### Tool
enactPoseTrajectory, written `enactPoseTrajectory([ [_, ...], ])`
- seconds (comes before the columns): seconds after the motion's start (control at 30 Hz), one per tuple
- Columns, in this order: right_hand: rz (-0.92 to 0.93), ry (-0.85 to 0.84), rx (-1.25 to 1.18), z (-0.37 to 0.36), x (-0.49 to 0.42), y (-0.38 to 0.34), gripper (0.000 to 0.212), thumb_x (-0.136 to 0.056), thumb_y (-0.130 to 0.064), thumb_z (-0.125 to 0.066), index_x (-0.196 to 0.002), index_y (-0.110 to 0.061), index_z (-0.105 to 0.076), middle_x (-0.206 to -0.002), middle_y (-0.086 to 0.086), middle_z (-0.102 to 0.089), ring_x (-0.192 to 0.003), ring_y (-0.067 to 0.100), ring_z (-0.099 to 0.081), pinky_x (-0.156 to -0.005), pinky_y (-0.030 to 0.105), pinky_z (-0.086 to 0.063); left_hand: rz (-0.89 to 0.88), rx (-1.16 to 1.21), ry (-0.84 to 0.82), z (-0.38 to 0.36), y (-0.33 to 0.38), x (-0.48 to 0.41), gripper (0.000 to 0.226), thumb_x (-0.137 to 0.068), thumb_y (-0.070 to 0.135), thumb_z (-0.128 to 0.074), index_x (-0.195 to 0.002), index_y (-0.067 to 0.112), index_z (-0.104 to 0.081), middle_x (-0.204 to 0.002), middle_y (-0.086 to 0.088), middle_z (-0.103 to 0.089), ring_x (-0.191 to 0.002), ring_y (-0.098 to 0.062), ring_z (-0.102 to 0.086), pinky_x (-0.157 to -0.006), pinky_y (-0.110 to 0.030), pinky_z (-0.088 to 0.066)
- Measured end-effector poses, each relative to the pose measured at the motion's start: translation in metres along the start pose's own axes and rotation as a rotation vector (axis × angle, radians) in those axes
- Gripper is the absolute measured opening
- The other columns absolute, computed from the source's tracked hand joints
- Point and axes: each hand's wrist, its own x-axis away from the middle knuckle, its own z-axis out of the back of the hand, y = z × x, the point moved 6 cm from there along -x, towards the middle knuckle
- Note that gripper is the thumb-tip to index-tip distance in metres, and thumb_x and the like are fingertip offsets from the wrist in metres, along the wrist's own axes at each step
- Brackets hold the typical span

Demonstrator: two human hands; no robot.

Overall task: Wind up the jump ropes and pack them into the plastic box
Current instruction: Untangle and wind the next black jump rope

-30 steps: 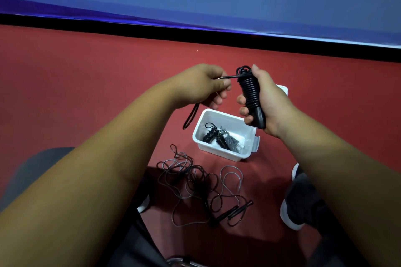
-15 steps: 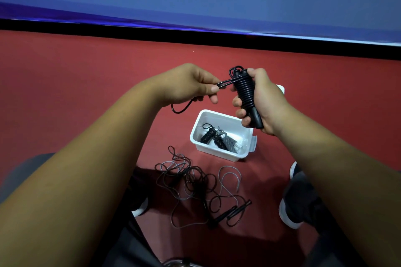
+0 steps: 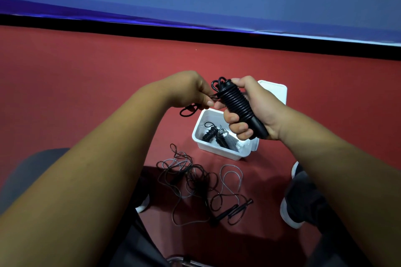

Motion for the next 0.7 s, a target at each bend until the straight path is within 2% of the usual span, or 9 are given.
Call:
enactPoseTrajectory([
  [0.07, -0.043, -0.076, -0.004, -0.006, 0.002, 0.003, 0.069, -0.098, -0.065, -0.04, -0.11, -0.007, -0.076, -0.068, 0.004, -0.037, -0.044, 0.015, -0.031, -0.047, 0.021, -0.021, -0.003, -0.002, 0.028, -0.001, 0.001, -0.002, 0.032, -0.092, 0.019, -0.078, -0.068, 0.039, -0.068, -0.054, 0.026, -0.061, -0.053, 0.01, -0.055, -0.054, -0.004, -0.037],
  [0.1, -0.062, -0.109, -0.01, -0.008, 0.004, 0.005, 0.071, -0.097, -0.065, -0.041, -0.116, -0.007, -0.077, -0.067, 0.003, -0.036, -0.044, 0.015, -0.03, -0.047, 0.021, -0.02, -0.005, 0.005, 0.032, -0.001, 0.001, -0.002, 0.034, -0.092, 0.017, -0.076, -0.066, 0.037, -0.066, -0.052, 0.026, -0.06, -0.051, 0.01, -0.054, -0.053, -0.005, -0.038],
  [0.2, -0.108, -0.247, -0.04, -0.018, 0.009, 0.01, 0.073, -0.096, -0.066, -0.043, -0.136, -0.011, -0.071, -0.064, 0.001, -0.035, -0.043, 0.013, -0.03, -0.047, 0.022, -0.018, -0.041, 0.061, 0.03, 0.0, 0.008, 0.001, 0.033, -0.094, 0.011, -0.07, -0.072, 0.035, -0.071, -0.057, 0.021, -0.064, -0.054, 0.004, -0.056, -0.064, -0.021, -0.05],
  [0.3, -0.131, -0.367, -0.033, -0.024, 0.012, 0.016, 0.068, -0.097, -0.067, -0.045, -0.149, -0.026, -0.061, -0.064, 0.002, -0.038, -0.043, 0.012, -0.033, -0.046, 0.021, -0.02, -0.085, 0.158, 0.032, 0.003, 0.013, 0.002, 0.027, -0.093, 0.004, -0.064, -0.084, 0.025, -0.078, -0.067, 0.01, -0.067, -0.062, -0.008, -0.058, -0.064, -0.026, -0.053],
  [0.4, -0.155, -0.403, 0.012, -0.025, 0.012, 0.022, 0.06, -0.101, -0.066, -0.038, -0.15, -0.038, -0.057, -0.064, 0.003, -0.041, -0.043, 0.012, -0.037, -0.046, 0.02, -0.02, -0.111, 0.183, 0.022, 0.004, 0.017, 0.001, 0.019, -0.091, 0.002, -0.068, -0.09, 0.018, -0.078, -0.071, 0.006, -0.07, -0.064, -0.007, -0.062, -0.065, -0.026, -0.055],
  [0.47, -0.184, -0.39, 0.072, -0.024, 0.009, 0.027, 0.061, -0.101, -0.066, -0.04, -0.147, -0.032, -0.059, -0.064, 0.004, -0.041, -0.043, 0.011, -0.039, -0.044, 0.019, -0.022, -0.124, 0.177, 0.014, 0.005, 0.021, 0.001, 0.02, -0.087, 0.001, -0.071, -0.089, 0.019, -0.079, -0.075, -0.004, -0.073, -0.064, -0.01, -0.064, -0.064, -0.029, -0.056],
  [0.53, -0.223, -0.355, 0.153, -0.02, 0.004, 0.034, 0.065, -0.095, -0.071, -0.05, -0.138, -0.023, -0.056, -0.066, 0.005, -0.041, -0.042, 0.011, -0.039, -0.043, 0.018, -0.024, -0.131, 0.164, 0.017, 0.006, 0.025, 0.001, 0.019, -0.083, 0.002, -0.075, -0.087, 0.02, -0.08, -0.079, -0.012, -0.075, -0.066, -0.015, -0.065, -0.065, -0.037, -0.057],
  [0.63, -0.263, -0.284, 0.229, -0.013, -0.005, 0.042, 0.081, -0.08, -0.077, -0.067, -0.133, -0.023, -0.039, -0.068, 0.005, -0.044, -0.044, 0.011, -0.041, -0.041, 0.017, -0.027, -0.117, 0.114, 0.048, 0.008, 0.028, 0.001, 0.019, -0.08, 0.006, -0.079, -0.084, 0.024, -0.08, -0.075, -0.005, -0.076, -0.064, -0.023, -0.066, -0.069, -0.045, -0.06],
  [0.7, -0.248, -0.212, 0.289, -0.007, -0.008, 0.042, 0.07, -0.087, -0.075, -0.058, -0.13, -0.021, -0.045, -0.069, 0.003, -0.05, -0.046, 0.012, -0.041, -0.041, 0.017, -0.027, -0.108, 0.094, 0.078, 0.01, 0.03, 0.002, 0.017, -0.079, 0.009, -0.081, -0.083, 0.025, -0.08, -0.075, -0.003, -0.077, -0.065, -0.028, -0.068, -0.069, -0.043, -0.06],
])
